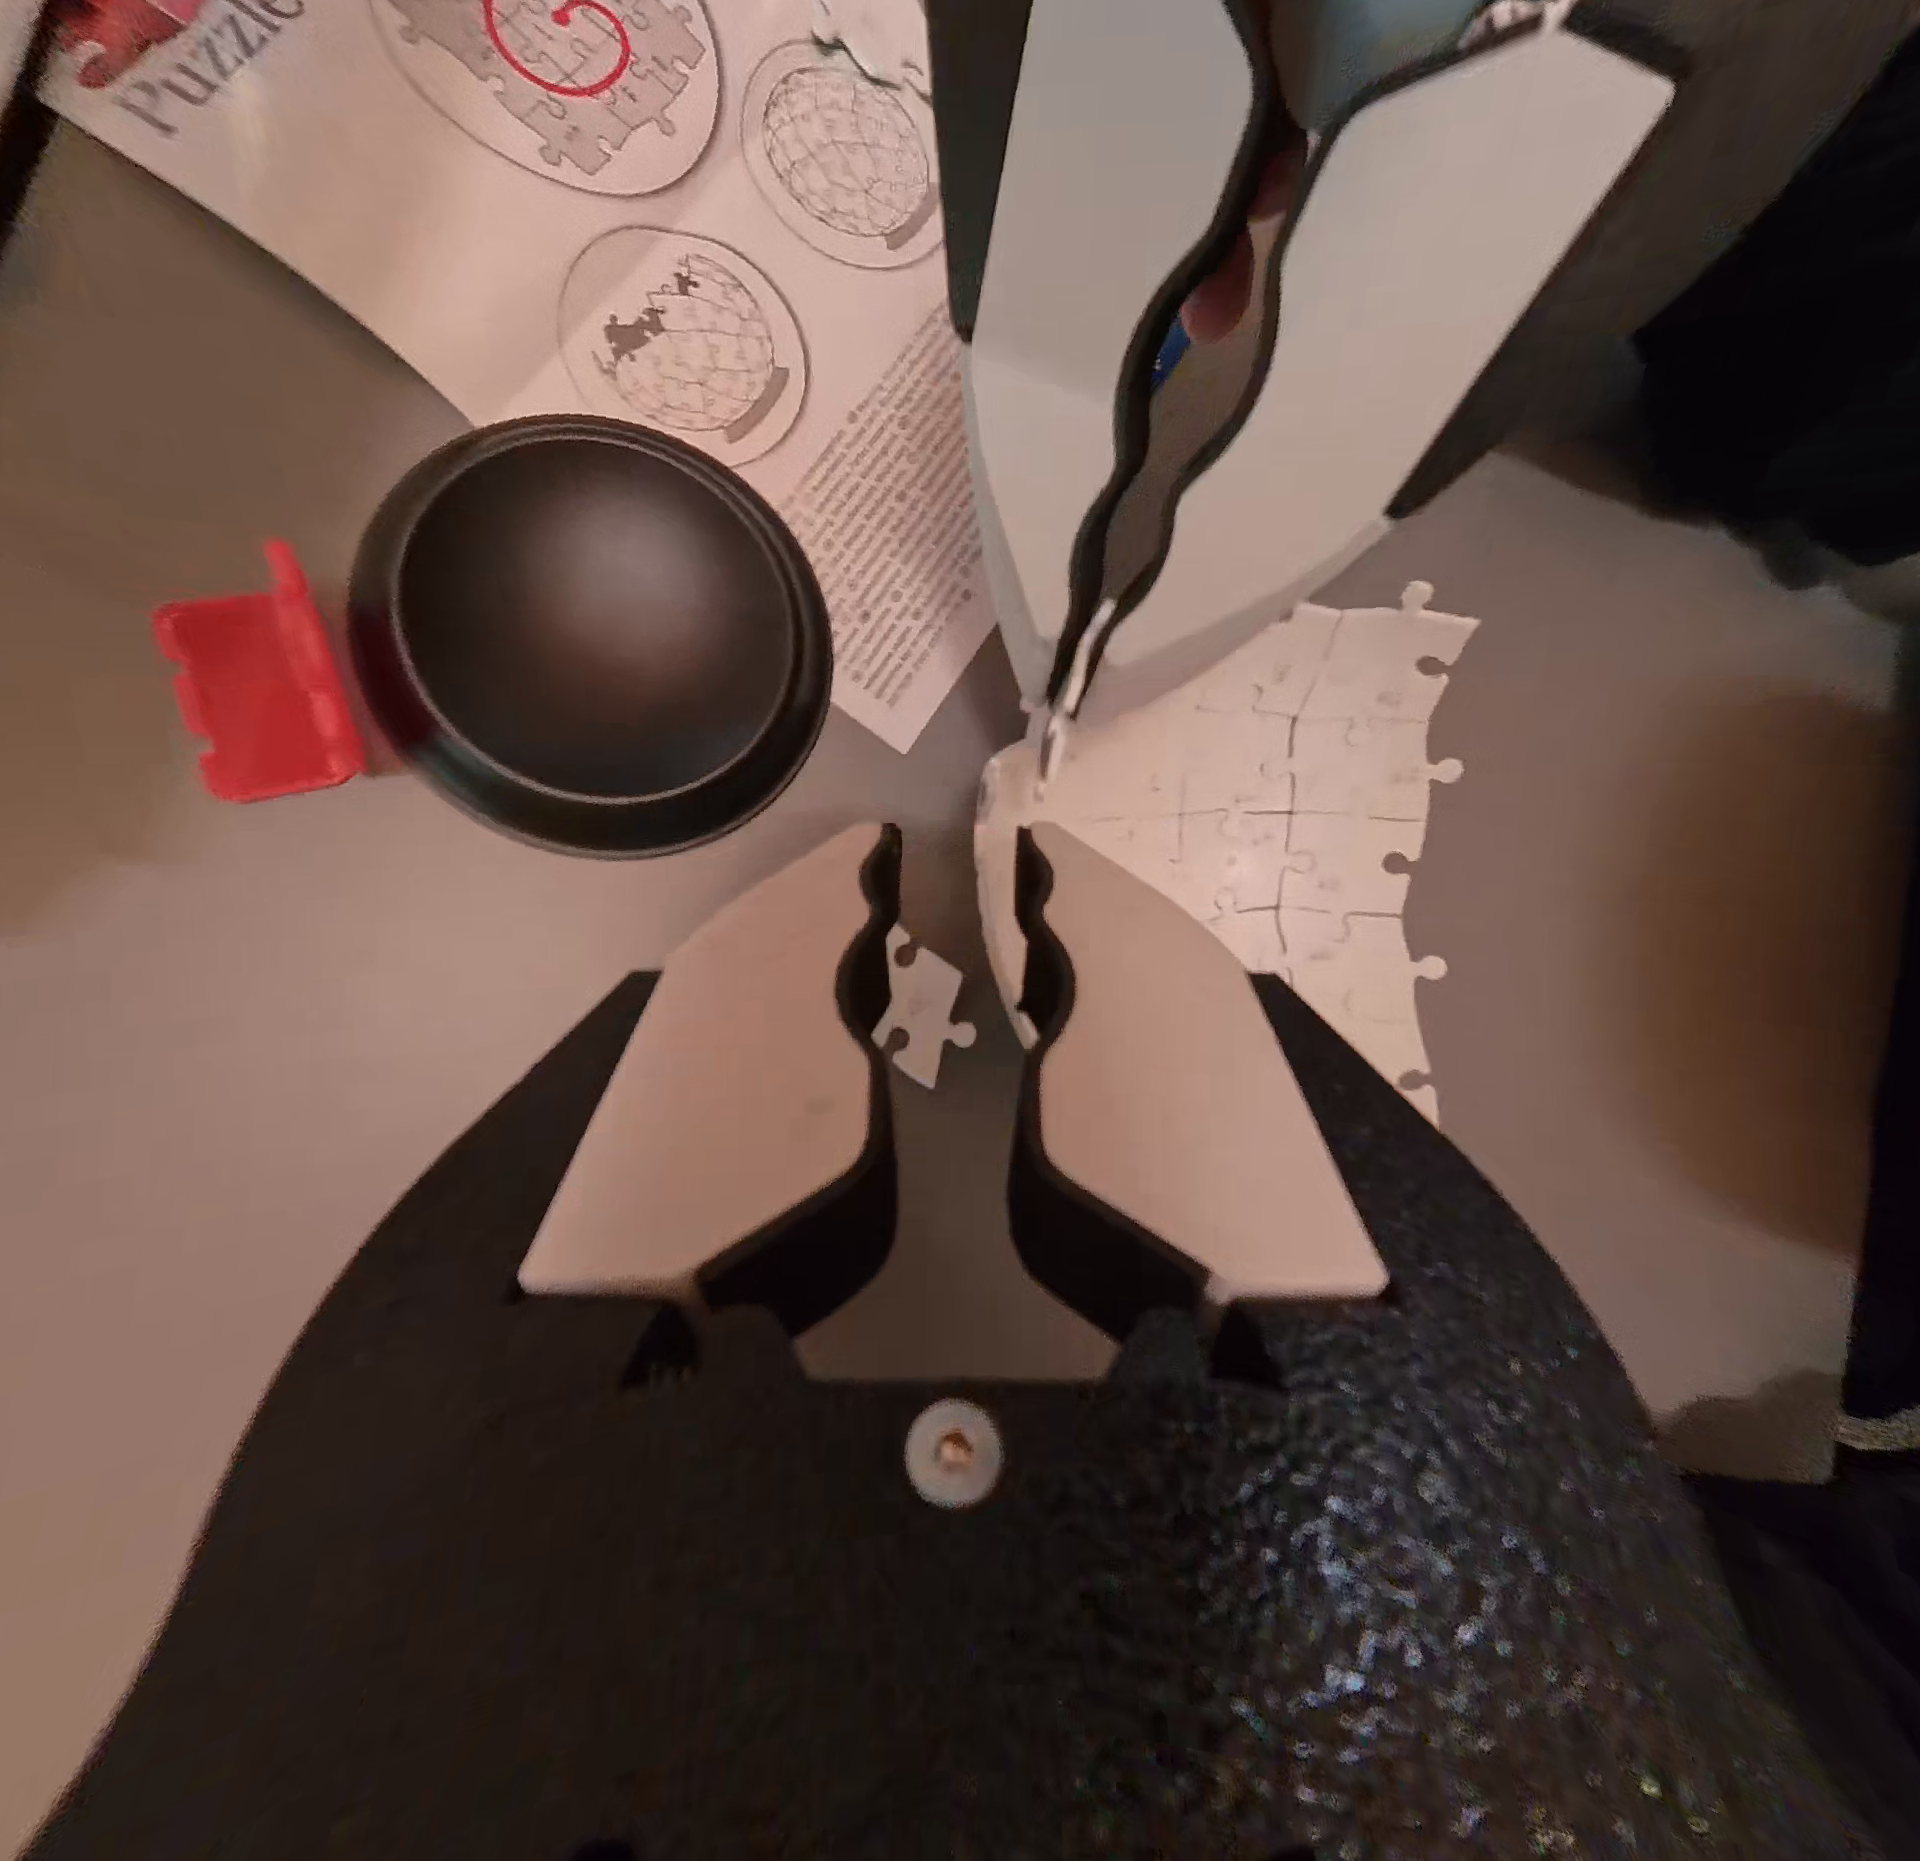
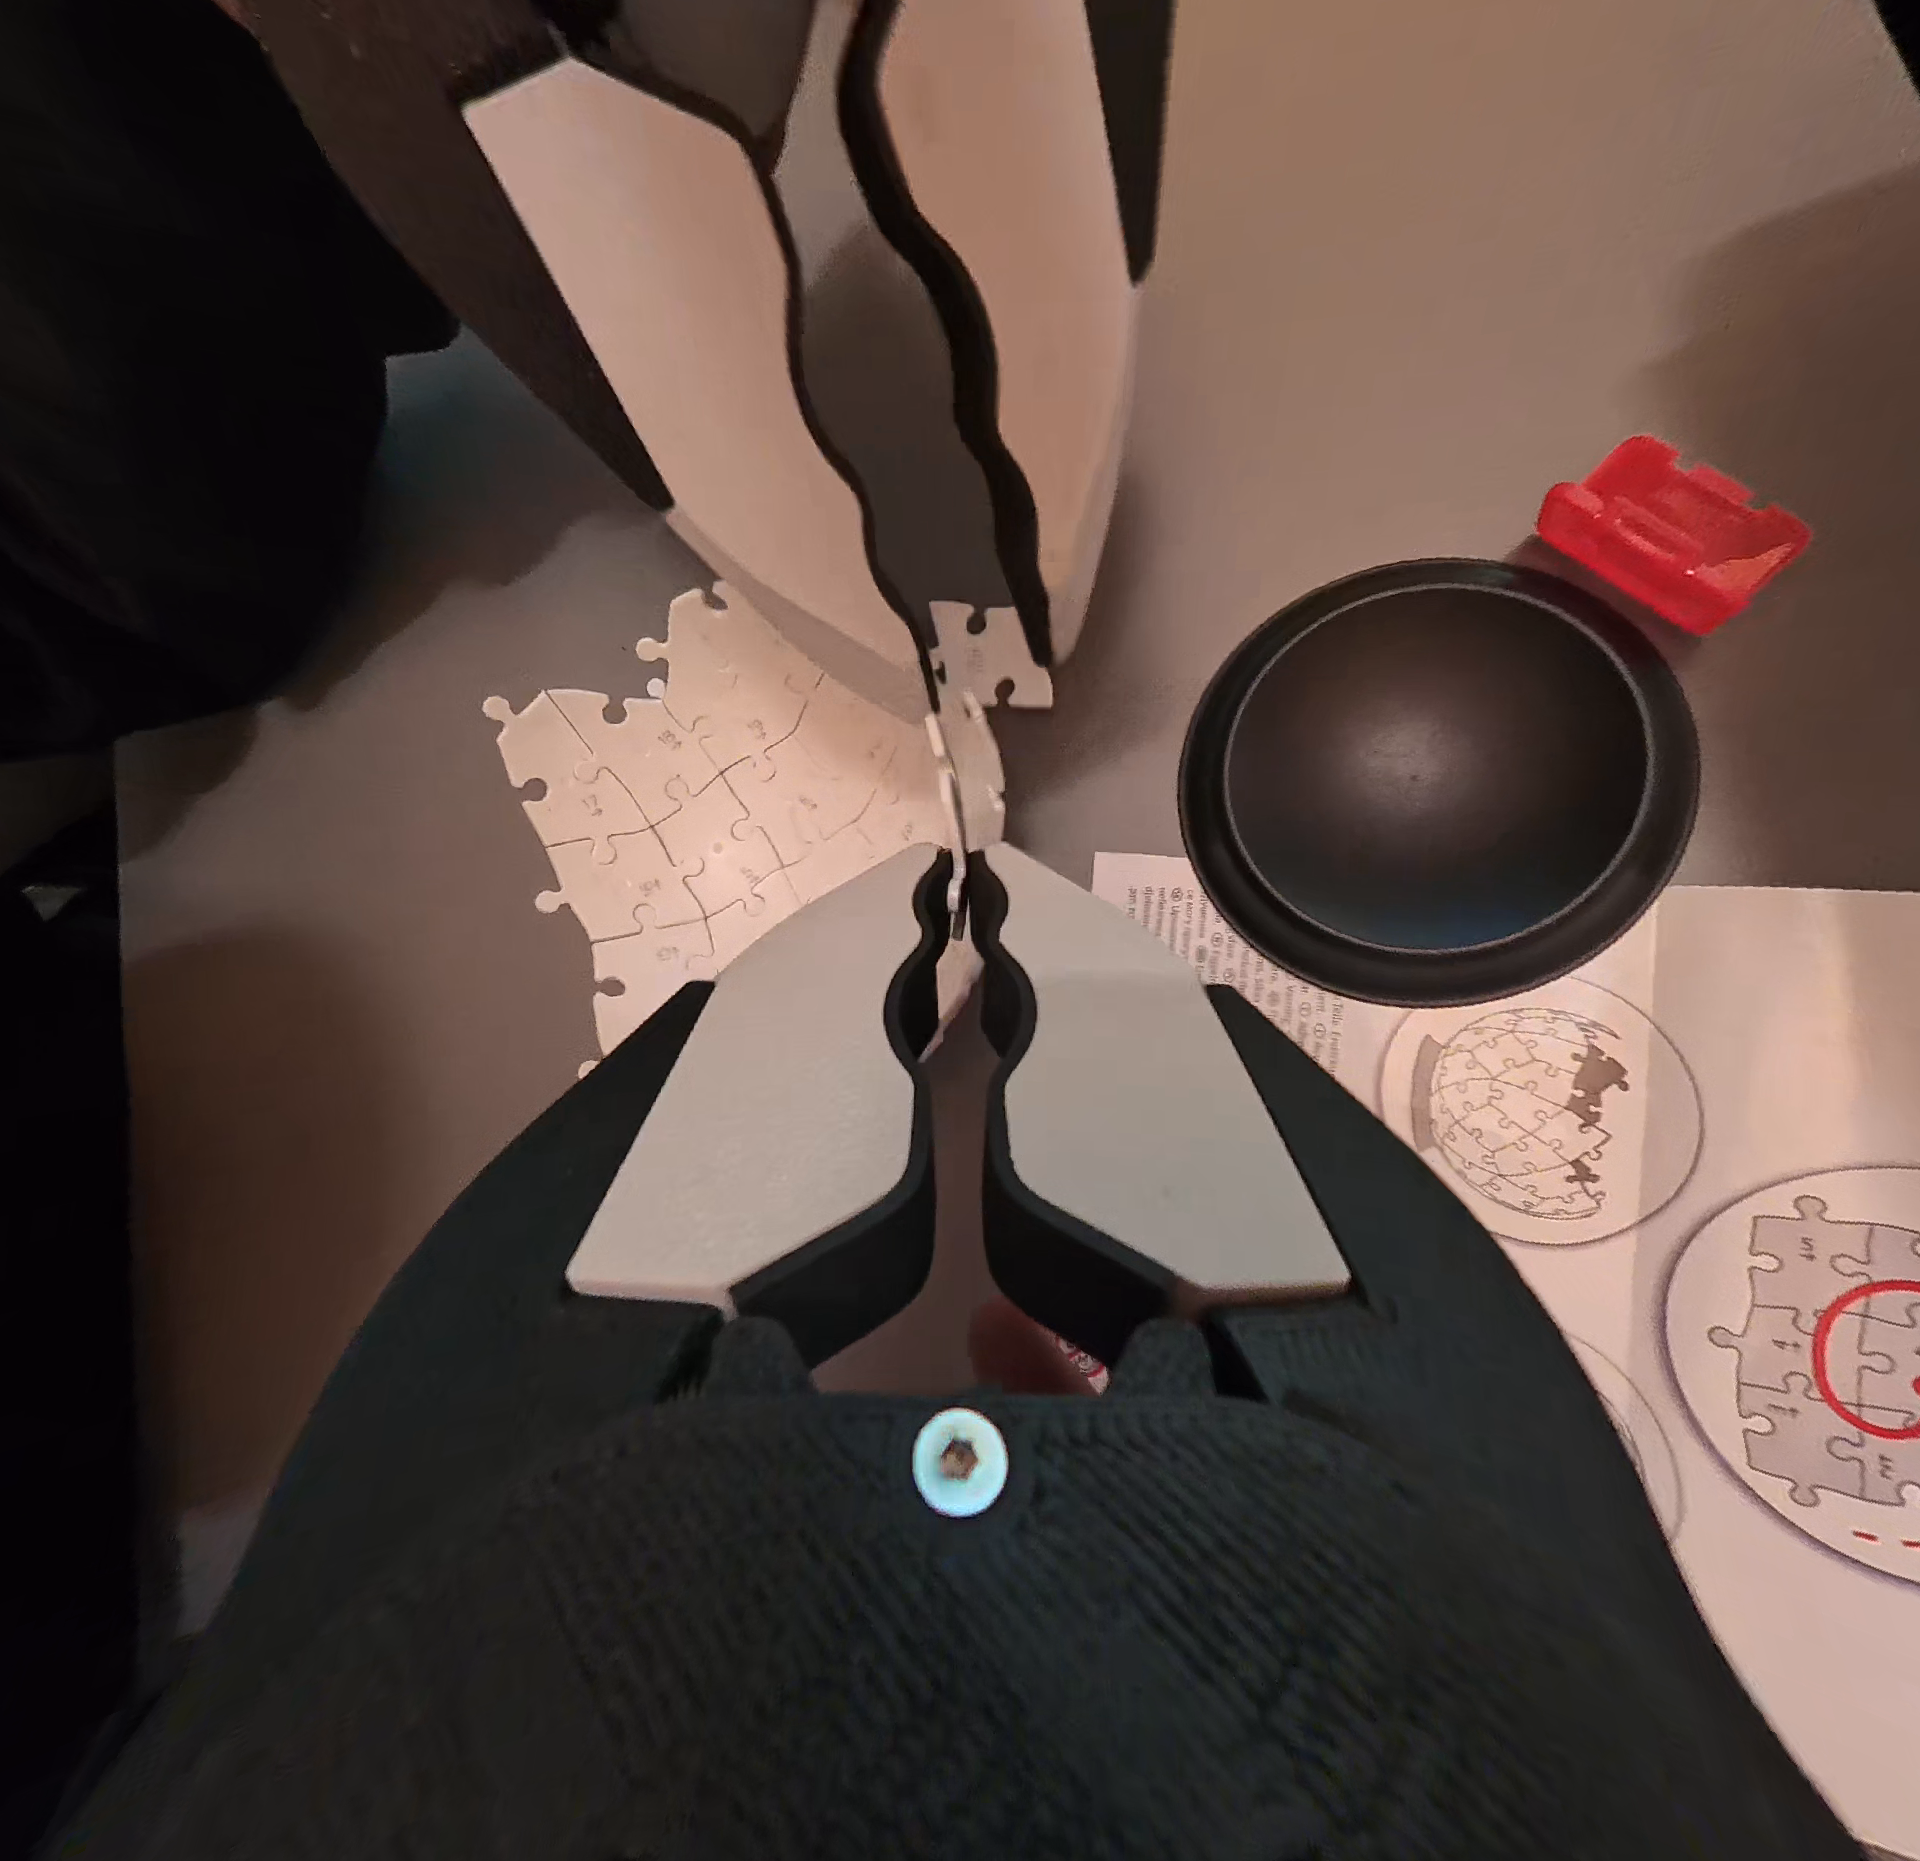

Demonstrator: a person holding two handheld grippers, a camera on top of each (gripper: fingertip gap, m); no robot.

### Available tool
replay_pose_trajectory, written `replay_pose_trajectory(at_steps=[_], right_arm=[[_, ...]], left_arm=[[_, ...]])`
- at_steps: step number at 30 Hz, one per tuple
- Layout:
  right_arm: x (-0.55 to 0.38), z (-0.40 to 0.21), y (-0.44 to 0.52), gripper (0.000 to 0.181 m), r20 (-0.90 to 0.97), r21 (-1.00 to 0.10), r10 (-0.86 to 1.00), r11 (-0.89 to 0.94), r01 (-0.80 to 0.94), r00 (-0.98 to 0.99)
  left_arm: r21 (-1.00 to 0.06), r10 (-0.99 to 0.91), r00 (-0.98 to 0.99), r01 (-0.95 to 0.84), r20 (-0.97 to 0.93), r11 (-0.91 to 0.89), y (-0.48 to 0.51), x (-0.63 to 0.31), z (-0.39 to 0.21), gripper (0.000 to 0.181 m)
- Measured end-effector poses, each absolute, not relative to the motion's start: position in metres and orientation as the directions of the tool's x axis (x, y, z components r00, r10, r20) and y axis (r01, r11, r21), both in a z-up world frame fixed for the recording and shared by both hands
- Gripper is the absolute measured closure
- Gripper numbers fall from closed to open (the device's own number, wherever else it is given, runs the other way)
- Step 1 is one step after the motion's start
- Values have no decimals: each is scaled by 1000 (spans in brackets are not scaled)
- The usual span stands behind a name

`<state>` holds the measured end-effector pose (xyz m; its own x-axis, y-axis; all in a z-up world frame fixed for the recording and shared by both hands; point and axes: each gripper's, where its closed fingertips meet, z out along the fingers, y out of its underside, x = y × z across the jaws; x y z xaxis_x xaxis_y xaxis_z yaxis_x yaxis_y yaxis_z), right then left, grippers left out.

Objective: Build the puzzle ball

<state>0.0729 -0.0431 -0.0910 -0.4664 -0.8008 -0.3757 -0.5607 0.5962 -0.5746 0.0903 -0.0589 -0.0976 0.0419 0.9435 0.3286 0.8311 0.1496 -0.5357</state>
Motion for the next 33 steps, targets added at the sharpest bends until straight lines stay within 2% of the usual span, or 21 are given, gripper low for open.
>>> replay_pose_trajectory(at_steps=[12, 22, 33], right_arm=[[74, -99, -47, 178, -362, -550, -799, 598, -583, -479], [74, -95, -53, 178, -303, -565, -849, 526, -636, -433], [80, -97, -53, 178, -311, -568, -854, 519, -639, -417]], left_arm=[[-594, 908, 256, 804, 333, -9, -45, 85, -104, 152], [-557, 838, 143, 803, 527, 213, -59, 94, -96, 156], [-473, 759, 74, 820, 647, 323, -52, 105, -99, 171]])
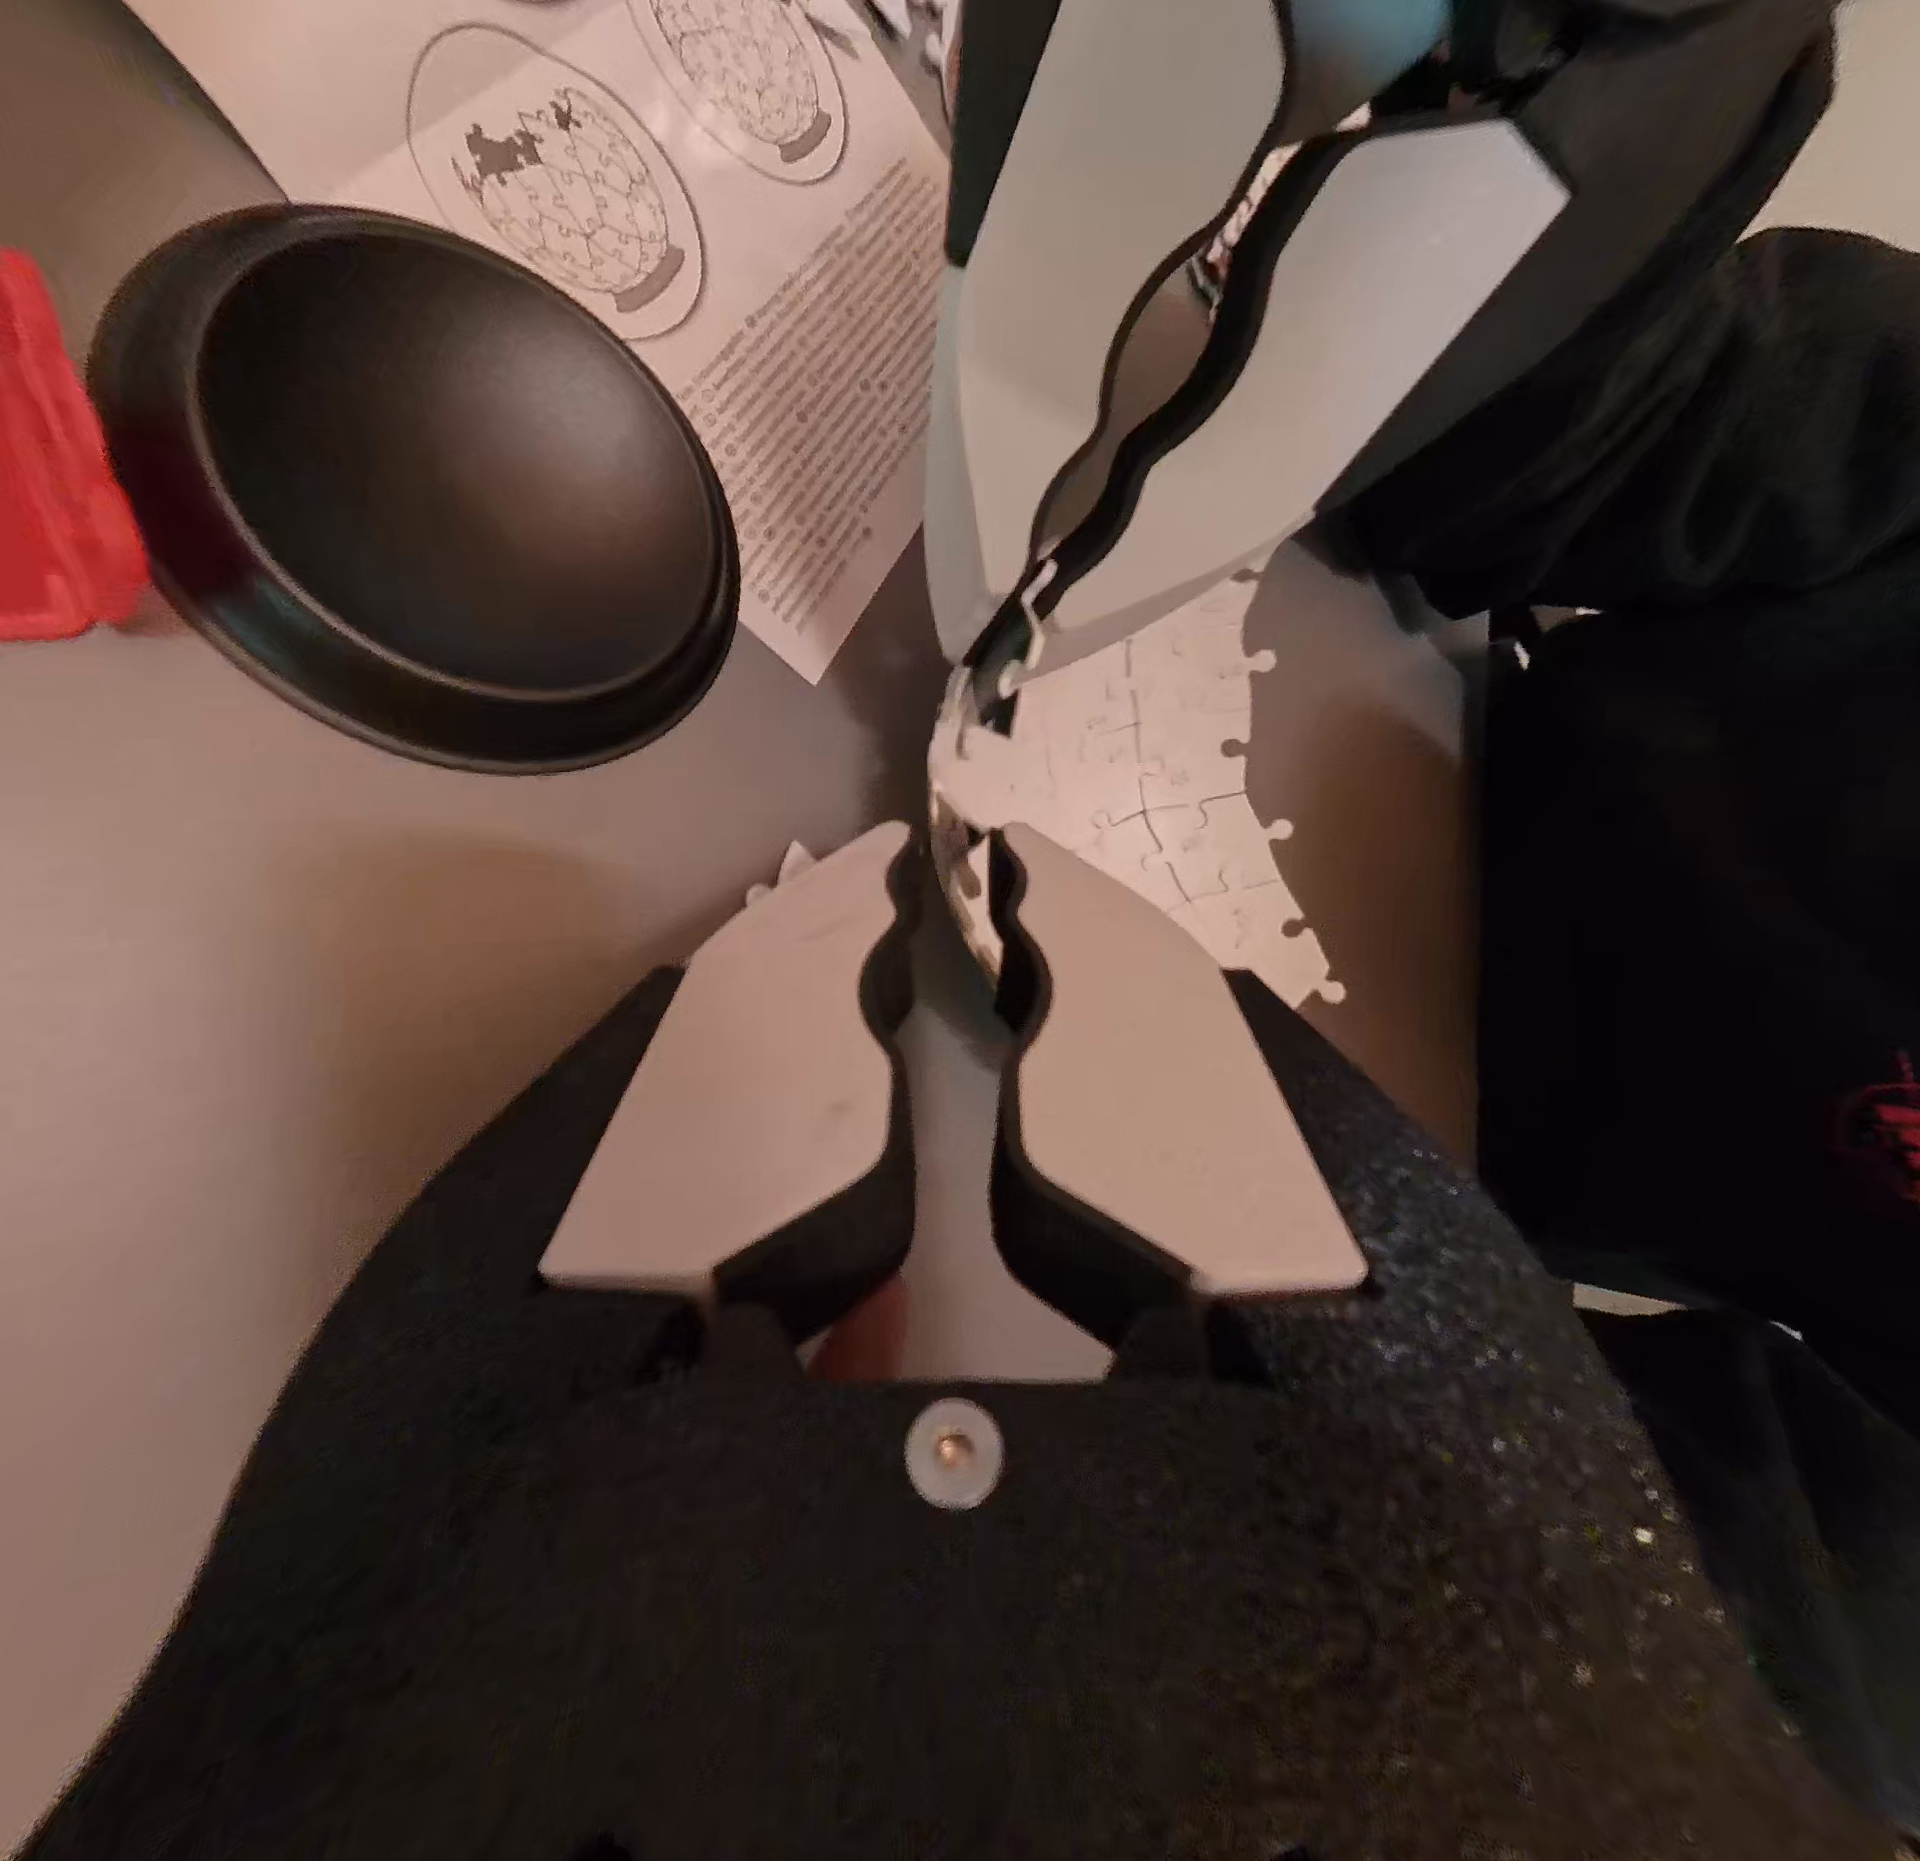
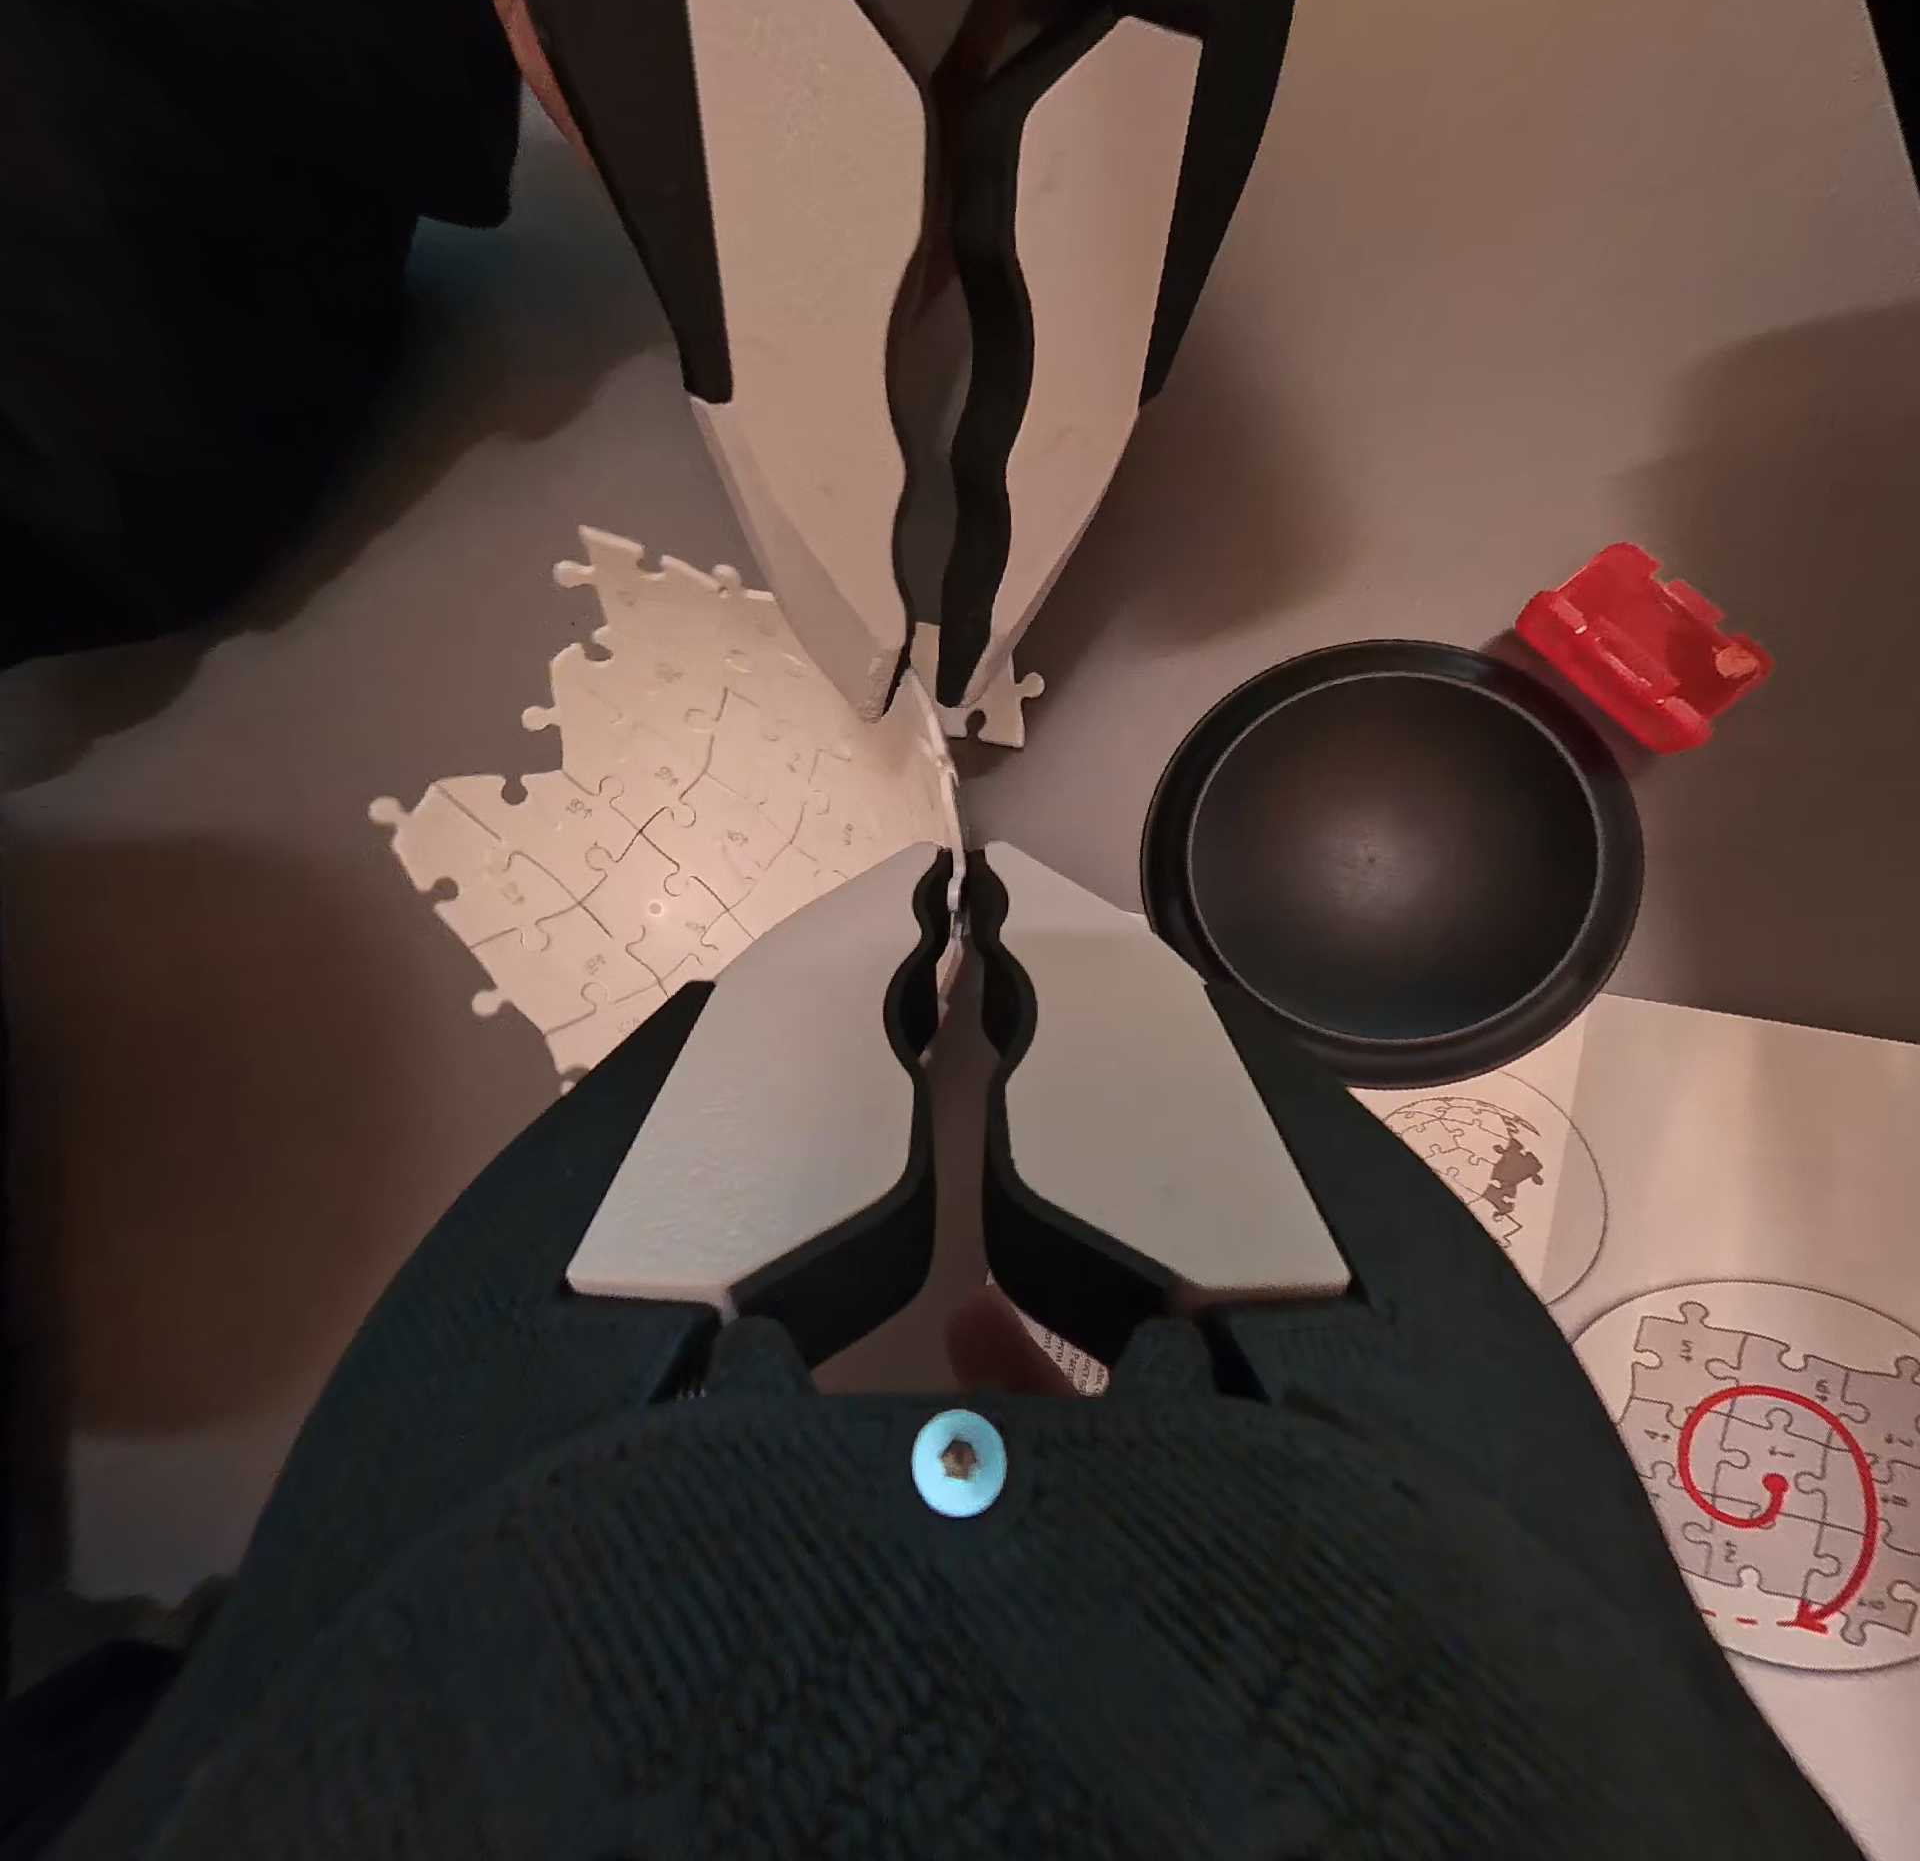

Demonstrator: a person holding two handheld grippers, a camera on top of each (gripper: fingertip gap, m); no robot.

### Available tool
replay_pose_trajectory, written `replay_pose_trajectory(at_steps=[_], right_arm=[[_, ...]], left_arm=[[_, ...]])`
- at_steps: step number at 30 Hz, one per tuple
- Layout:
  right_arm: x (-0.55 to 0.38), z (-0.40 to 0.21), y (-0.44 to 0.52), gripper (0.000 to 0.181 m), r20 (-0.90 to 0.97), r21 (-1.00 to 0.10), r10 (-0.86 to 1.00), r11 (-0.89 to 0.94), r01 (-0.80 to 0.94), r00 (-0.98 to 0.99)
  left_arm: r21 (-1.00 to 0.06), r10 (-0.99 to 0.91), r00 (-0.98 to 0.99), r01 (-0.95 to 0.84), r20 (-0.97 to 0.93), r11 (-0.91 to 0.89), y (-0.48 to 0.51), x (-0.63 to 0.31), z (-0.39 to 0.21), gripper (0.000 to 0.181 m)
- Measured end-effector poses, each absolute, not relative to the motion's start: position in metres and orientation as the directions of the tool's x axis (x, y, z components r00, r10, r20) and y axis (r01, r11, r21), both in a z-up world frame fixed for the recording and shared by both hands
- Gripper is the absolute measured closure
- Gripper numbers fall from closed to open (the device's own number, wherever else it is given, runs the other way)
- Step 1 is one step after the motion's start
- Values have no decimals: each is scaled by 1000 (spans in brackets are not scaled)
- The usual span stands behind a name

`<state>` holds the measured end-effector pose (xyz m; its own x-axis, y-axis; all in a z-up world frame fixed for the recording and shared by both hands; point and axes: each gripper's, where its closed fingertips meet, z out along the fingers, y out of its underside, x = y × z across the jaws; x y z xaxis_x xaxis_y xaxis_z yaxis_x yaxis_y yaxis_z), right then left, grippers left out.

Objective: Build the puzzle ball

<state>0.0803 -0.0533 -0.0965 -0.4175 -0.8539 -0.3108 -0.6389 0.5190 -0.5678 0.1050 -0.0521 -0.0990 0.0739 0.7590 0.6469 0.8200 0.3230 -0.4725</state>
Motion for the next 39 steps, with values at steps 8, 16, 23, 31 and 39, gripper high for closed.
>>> replay_pose_trajectory(at_steps=[8, 16, 23, 31, 39], right_arm=[[83, -93, -53, 178, -308, -577, -855, 517, -633, -417], [86, -97, -53, 178, -278, -570, -888, 459, -681, -366], [88, -101, -52, 178, -279, -538, -900, 435, -722, -334], [84, -103, -51, 178, -318, -513, -875, 482, -710, -364], [83, -105, -50, 178, -329, -496, -865, 500, -710, -379]], left_arm=[[-481, 797, 76, 831, 599, 281, -52, 105, -103, 177], [-498, 813, 106, 832, 573, 243, -50, 104, -103, 177], [-516, 823, 134, 830, 551, 210, -51, 103, -105, 177], [-518, 834, 133, 831, 536, 200, -52, 102, -107, 178], [-526, 844, 148, 832, 515, 175, -52, 102, -106, 178]])
